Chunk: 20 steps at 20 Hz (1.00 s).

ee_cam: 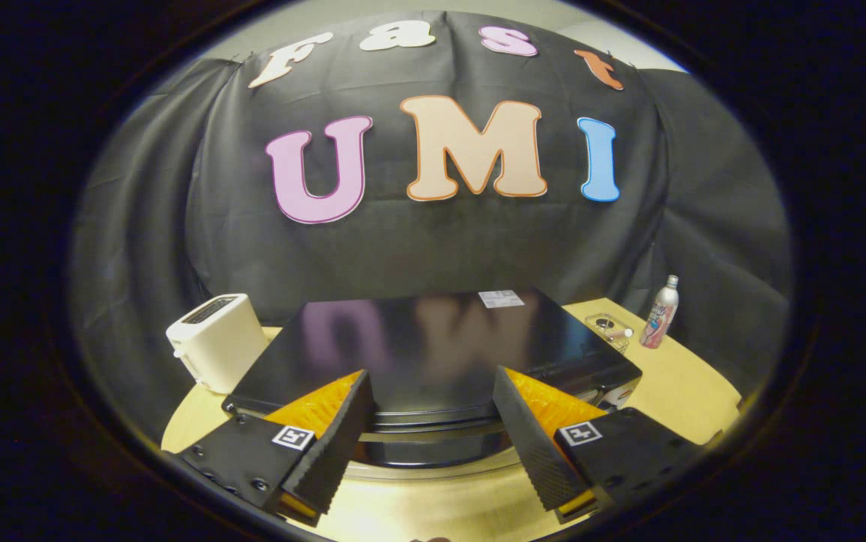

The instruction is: Open the toaster oven, put the food inside, and close the toaster oven door.

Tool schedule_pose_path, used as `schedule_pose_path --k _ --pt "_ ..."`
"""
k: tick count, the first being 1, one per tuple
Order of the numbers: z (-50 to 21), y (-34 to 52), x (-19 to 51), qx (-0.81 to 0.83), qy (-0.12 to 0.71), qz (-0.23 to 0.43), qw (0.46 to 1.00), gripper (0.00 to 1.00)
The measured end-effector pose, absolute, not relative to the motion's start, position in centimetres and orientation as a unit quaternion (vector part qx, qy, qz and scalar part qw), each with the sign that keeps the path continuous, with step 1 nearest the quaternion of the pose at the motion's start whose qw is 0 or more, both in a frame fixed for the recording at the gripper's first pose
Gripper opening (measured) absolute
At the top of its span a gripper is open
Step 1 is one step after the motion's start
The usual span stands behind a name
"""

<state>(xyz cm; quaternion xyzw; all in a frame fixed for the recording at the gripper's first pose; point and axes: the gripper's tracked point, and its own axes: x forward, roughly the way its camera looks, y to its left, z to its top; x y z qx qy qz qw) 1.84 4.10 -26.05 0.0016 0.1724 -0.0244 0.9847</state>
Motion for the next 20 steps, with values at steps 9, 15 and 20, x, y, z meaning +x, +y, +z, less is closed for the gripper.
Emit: schedule_pose_path --k 9,15,20 --pt "-26.5 3.0 -0.7 0.018 0.180 -0.034 0.983 1.00" --pt "-26.7 2.6 -2.3 0.008 0.192 -0.034 0.981 1.00" --pt "-27.3 2.3 -5.8 0.012 0.207 -0.037 0.978 1.00"
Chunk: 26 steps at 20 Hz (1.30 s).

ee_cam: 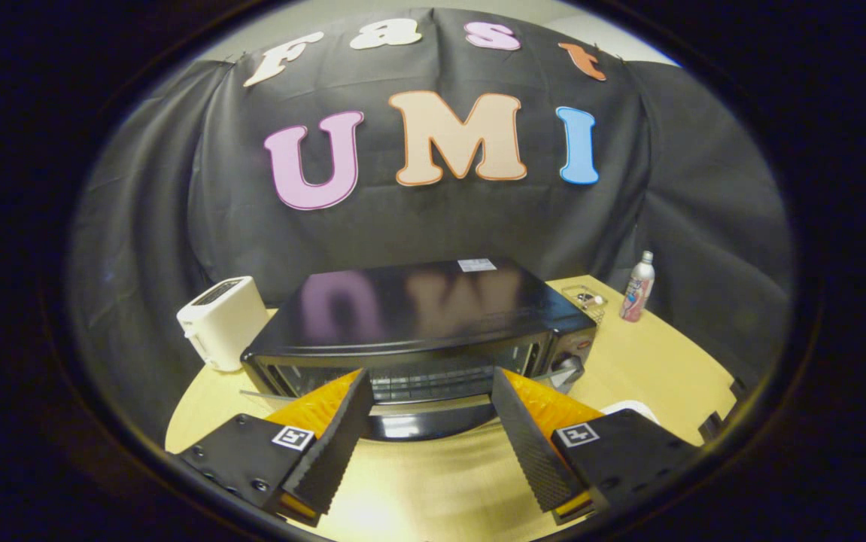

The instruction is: Open the toaster oven, put the food inside, and close the toaster oven door.

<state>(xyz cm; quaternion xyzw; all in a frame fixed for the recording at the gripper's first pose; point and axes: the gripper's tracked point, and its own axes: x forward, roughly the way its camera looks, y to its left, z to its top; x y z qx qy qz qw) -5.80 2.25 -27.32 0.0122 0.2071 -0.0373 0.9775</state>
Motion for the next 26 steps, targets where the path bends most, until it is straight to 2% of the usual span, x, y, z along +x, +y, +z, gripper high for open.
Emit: schedule_pose_path --k 12,26 --pt "-32.1 1.3 -13.1 -0.022 0.290 -0.043 0.956 1.00" --pt "-41.7 -0.6 -14.7 -0.047 0.407 -0.049 0.911 0.99"
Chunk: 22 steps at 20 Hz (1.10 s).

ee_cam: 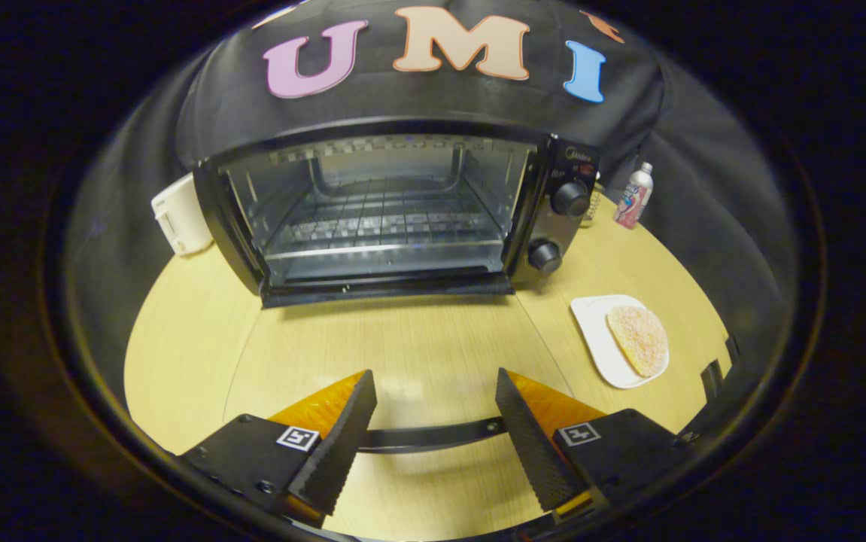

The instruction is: Open the toaster oven, put the food inside, and close the toaster oven door.

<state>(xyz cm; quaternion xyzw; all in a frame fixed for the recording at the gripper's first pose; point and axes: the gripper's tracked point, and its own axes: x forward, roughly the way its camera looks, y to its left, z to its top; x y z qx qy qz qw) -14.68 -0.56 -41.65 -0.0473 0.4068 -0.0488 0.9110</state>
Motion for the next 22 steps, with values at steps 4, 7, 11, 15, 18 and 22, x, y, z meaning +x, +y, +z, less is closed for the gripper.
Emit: schedule_pose_path --k 4,7,11,15,18,22 --pt "-41.3 -1.0 -14.3 -0.025 0.404 -0.051 0.913 0.99" --pt "-40.0 -3.9 -13.4 -0.049 0.400 -0.066 0.913 0.99" --pt "-38.1 -9.7 -11.6 -0.067 0.381 -0.109 0.916 1.00" --pt "-37.5 -16.1 -11.0 -0.063 0.381 -0.168 0.907 1.00" --pt "-37.9 -20.5 -11.1 -0.062 0.391 -0.202 0.896 1.00" --pt "-39.4 -24.4 -11.2 -0.055 0.402 -0.218 0.888 1.00"
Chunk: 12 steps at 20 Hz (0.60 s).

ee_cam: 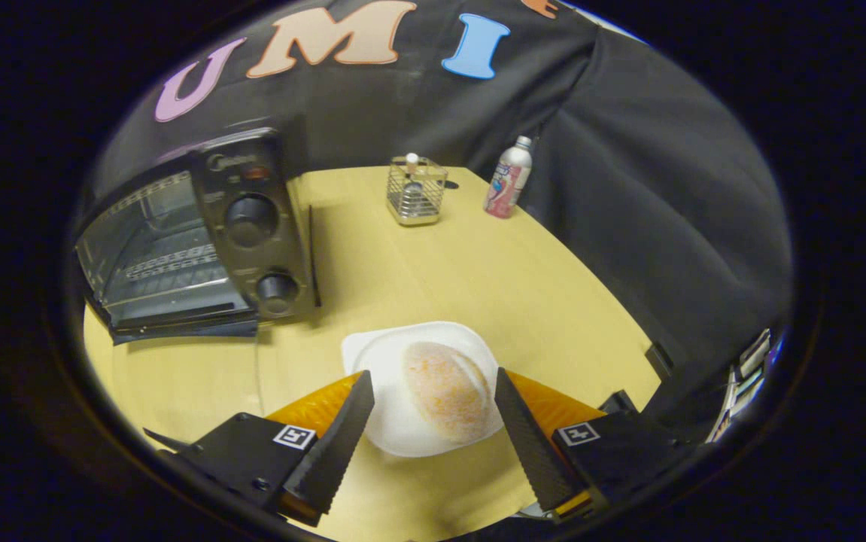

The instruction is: Open the toaster oven, put the food inside, and close the toaster oven door.

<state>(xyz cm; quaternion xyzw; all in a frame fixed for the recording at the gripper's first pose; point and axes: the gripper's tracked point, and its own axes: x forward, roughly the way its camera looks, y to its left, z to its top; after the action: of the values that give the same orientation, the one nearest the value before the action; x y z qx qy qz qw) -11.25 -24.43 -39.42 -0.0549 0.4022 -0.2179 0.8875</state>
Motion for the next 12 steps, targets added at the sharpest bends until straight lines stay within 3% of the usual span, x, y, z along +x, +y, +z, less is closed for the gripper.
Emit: schedule_pose_path --k 7,9,12 --pt "-43.2 -25.5 -11.5 -0.040 0.440 -0.175 0.880 1.00" --pt "-43.7 -25.9 -11.0 -0.044 0.436 -0.171 0.882 0.83" --pt "-44.2 -25.9 -11.1 -0.035 0.432 -0.175 0.884 0.77"
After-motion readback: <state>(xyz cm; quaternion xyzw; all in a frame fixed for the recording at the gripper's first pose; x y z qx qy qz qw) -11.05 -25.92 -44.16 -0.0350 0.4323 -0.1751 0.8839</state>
